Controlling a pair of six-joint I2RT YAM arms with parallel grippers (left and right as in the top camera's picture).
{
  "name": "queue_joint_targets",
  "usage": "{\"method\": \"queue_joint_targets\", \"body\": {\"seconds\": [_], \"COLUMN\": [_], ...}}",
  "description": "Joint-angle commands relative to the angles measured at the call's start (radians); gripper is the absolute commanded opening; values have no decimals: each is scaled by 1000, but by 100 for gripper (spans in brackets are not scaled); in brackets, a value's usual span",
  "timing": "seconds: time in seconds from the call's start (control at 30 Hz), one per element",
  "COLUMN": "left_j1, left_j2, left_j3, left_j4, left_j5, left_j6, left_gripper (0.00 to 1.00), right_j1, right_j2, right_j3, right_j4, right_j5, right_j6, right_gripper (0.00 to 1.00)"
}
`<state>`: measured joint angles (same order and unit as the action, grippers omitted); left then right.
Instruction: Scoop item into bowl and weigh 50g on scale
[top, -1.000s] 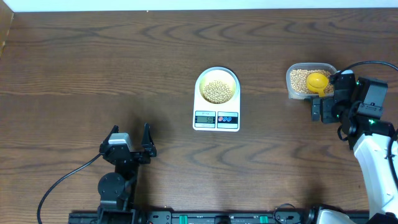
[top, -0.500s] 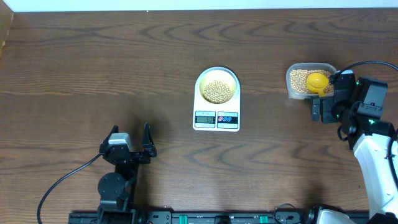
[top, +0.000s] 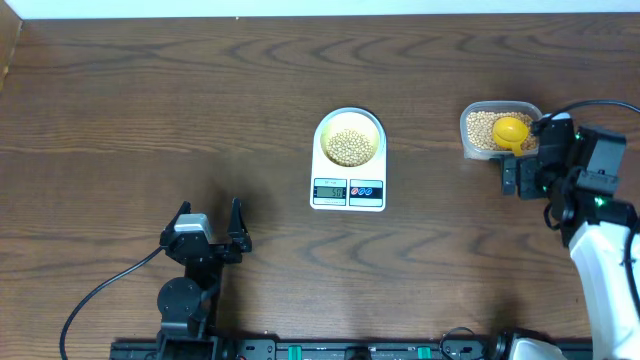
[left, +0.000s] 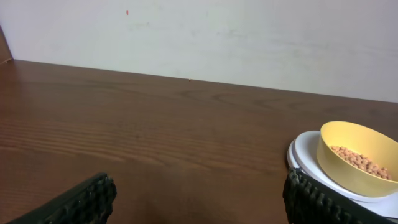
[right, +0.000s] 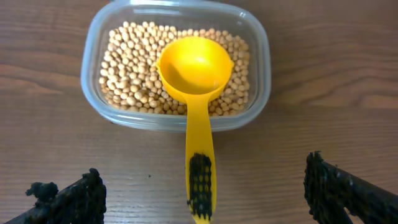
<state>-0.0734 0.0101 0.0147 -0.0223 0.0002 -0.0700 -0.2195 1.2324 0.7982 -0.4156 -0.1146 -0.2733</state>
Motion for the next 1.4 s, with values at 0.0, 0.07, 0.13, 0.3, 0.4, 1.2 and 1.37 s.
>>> {"method": "queue_joint_targets", "body": {"seconds": [0.0,0.07,0.13,0.3,0.4,1.2,1.37], "left_j1": [5,5,5,5,5,5,5], "left_j2": [-6,-6,-6,-6,-6,-6,-6], "left_j3": [-11,-11,-11,-11,-11,-11,-11], "left_j4": [-49,-49,-49,-49,-49,-49,-49], "left_j5": [-35,-35,-35,-35,-35,-35,-35], "left_j6": [21,21,21,21,21,21,21], "left_gripper": [88,88,88,88,88,88,88], "right_j1": [2,12,18,23,30,57,68], "right_j2": [-90,-164,-212,-379,-469,-1180,-1228], "right_j3": [-52,-119,-177,-401,-515,-793,-793], "right_j4": [0,18,58,325,468,353,355], "right_j5": [-1,-2,-17,-102,-134,-81,-74], "right_j6": [-8,-8,-8,-8,-1,145,145], "right_gripper": [99,99,99,99,99,99,99]}}
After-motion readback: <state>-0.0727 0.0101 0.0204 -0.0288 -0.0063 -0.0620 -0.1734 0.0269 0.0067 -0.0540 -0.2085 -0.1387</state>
